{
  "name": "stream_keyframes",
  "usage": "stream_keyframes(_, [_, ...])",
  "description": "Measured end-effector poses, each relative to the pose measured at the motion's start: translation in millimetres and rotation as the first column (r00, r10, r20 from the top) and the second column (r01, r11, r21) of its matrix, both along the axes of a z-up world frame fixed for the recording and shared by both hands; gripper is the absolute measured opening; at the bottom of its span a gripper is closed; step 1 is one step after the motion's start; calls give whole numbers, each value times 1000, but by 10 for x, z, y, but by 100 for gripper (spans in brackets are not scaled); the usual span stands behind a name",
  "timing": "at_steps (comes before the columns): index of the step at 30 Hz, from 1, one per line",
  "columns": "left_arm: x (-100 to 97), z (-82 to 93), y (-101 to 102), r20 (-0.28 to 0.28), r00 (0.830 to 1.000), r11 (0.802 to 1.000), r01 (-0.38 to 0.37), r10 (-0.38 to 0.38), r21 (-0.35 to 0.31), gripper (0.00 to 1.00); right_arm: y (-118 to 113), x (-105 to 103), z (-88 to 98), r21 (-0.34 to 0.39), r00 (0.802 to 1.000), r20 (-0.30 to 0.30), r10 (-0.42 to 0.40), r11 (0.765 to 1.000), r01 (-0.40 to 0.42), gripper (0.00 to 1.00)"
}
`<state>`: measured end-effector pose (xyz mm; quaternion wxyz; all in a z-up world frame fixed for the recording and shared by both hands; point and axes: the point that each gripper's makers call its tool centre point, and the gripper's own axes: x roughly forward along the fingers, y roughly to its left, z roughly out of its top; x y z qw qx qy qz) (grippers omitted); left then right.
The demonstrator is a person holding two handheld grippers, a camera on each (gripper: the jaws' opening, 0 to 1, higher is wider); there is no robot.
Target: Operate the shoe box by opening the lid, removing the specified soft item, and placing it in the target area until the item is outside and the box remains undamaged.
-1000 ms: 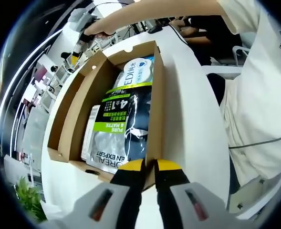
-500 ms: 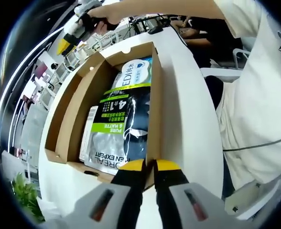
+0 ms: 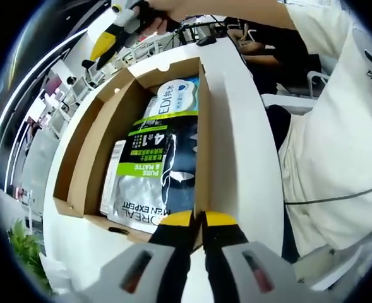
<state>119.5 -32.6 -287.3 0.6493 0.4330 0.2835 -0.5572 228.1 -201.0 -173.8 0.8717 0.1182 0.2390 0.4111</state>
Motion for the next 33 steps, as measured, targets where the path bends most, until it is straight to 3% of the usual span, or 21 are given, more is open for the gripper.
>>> stream_keyframes(4, [-2, -4, -8, 20, 1000, 1000, -3, 3, -12, 5, 92, -146, -51, 22, 998, -28, 53, 998, -53, 33])
stream_keyframes(8, [7, 1, -8, 25, 1000, 1000, 0, 0, -11, 5, 169, -328, -114, 59, 990, -100, 97, 994, -92, 30])
stream_keyframes(13, [13, 3, -10, 4, 1000, 1000, -15, 16, -13, 6, 194, -397, -76, 82, 987, -117, 107, 992, -98, 30])
stream_keyframes(15, [10, 9, -6, -10, 999, 999, -36, 36, -34, 6, 151, -357, -90, 93, 984, -143, 103, 992, -91, 30])
stream_keyframes(16, [27, 19, -13, -15, 996, 994, -92, 92, -62, 6, 140, -348, -108, 100, 981, -165, 101, 991, -85, 31])
stream_keyframes(19, [0, 9, -9, 22, 999, 999, -48, 48, -21, 6, 120, -327, -199, 87, 976, -195, 95, 993, -79, 30])
stream_keyframes(22, [5, 19, -4, -18, 999, 998, -37, 36, -41, 5, 136, -341, -300, 56, 968, -223, 113, 993, -103, 31])
stream_keyframes(27, [-13, 18, -9, 4, 1000, 999, 18, -17, -32, 4, 190, -358, -345, 48, 953, -280, 112, 994, -103, 30])
stream_keyframes(29, [-6, 18, -8, 0, 1000, 999, 5, -5, -34, 4, 223, -385, -334, 57, 945, -300, 127, 992, -115, 29])
stream_keyframes(33, [0, 17, -9, -12, 1000, 999, -12, 11, -34, 5, 221, -317, -404, 25, 941, -326, 90, 996, -86, 36])
